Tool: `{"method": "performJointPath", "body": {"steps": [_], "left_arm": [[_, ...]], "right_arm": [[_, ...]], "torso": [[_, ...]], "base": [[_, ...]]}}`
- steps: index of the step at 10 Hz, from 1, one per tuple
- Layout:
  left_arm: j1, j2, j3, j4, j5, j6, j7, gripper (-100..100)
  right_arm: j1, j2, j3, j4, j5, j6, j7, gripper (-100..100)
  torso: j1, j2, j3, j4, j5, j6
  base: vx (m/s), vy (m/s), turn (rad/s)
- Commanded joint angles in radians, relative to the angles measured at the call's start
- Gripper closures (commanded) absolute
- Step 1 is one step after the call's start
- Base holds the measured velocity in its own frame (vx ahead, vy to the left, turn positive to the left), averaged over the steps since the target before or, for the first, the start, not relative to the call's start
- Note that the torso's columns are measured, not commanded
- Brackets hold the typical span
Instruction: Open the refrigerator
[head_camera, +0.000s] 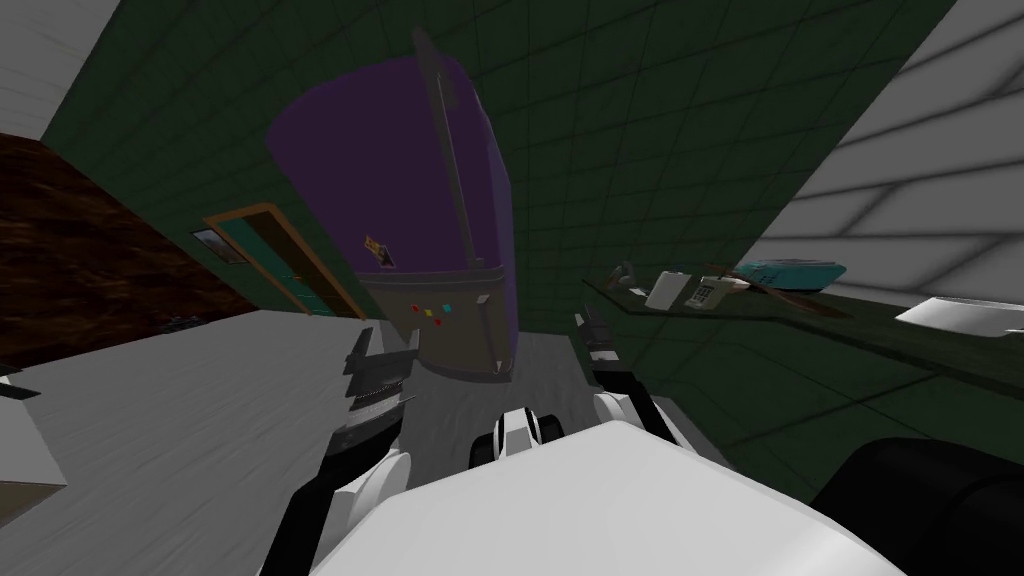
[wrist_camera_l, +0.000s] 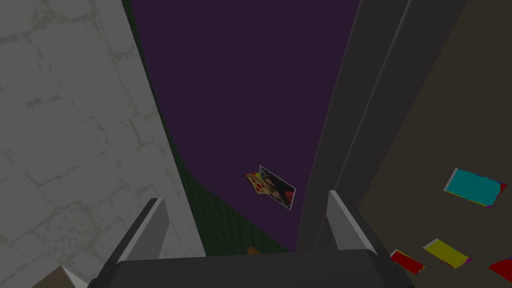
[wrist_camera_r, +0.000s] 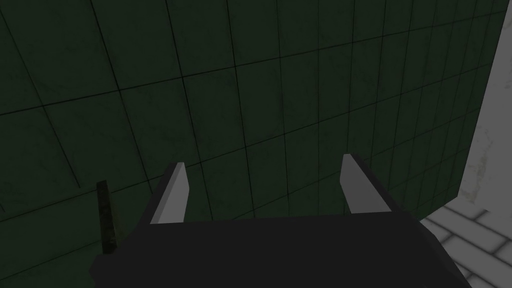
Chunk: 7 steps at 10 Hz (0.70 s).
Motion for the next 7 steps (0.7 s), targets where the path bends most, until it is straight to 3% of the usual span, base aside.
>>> {"method": "performJointPath", "body": {"steps": [1, 7], "left_arm": [[0.015, 0.005, 0.012, 0.026, 0.061, 0.052, 0.026, -100], [0.048, 0.005, 0.03, 0.061, 0.181, 0.158, 0.072, -100]], "right_arm": [[0.0, 0.0, 0.0, 0.0, 0.0, 0.0, 0.0, 0], [0.0, 0.0, 0.0, 0.0, 0.0, 0.0, 0.0, 0]], "torso": [[0.001, 0.001, 0.0, 0.0, 0.0, 0.0], [0.003, 0.002, 0.001, 0.0, 0.0, 0.0]], "base": [[0.126, -0.16, 0.079], [0.116, -0.163, 0.065]]}}
